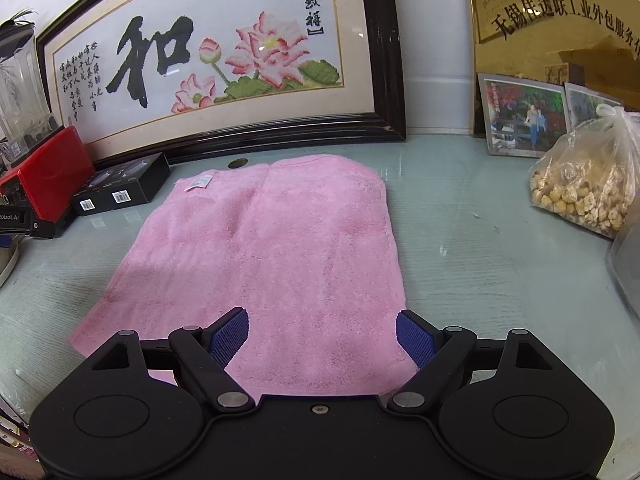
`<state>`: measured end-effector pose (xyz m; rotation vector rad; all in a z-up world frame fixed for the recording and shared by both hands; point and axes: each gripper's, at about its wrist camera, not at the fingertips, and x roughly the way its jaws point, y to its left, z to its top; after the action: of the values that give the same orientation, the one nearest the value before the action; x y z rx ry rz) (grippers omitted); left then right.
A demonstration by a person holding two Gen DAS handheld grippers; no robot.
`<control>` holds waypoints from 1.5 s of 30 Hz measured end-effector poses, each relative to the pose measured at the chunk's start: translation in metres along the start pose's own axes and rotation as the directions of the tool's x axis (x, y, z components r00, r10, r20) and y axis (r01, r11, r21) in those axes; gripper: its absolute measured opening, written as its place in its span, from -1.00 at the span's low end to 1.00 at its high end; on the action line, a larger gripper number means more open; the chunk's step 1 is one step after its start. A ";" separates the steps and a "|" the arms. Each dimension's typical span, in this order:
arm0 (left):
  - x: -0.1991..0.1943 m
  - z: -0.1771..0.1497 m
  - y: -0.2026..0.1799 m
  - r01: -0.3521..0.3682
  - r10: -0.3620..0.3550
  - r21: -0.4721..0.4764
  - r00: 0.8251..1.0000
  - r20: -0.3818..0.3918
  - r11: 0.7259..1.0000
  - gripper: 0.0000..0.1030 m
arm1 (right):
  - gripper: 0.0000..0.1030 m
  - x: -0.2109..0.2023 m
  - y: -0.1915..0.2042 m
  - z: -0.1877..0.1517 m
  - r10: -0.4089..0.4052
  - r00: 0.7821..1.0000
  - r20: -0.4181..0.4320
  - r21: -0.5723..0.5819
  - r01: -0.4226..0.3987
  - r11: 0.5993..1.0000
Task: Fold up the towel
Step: 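Move both tools toward the pink towel's edge, grippers open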
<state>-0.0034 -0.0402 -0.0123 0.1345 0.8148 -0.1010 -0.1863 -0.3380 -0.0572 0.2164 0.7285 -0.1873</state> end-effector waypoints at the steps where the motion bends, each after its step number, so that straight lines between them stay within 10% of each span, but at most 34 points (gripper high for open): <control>1: 0.001 0.000 0.001 -0.004 0.004 -0.004 1.000 -0.004 1.000 1.00 | 0.56 0.000 0.000 0.000 0.000 1.000 -0.001 0.001 0.000 1.000; 45: 0.010 -0.006 -0.042 0.077 -0.068 0.090 0.993 -0.097 0.993 1.00 | 0.56 0.000 -0.023 -0.001 -0.028 1.000 -0.012 0.037 0.028 0.999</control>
<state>-0.0069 -0.0813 -0.0271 0.1992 0.9096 -0.2026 -0.1927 -0.3594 -0.0609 0.2428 0.7405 -0.2266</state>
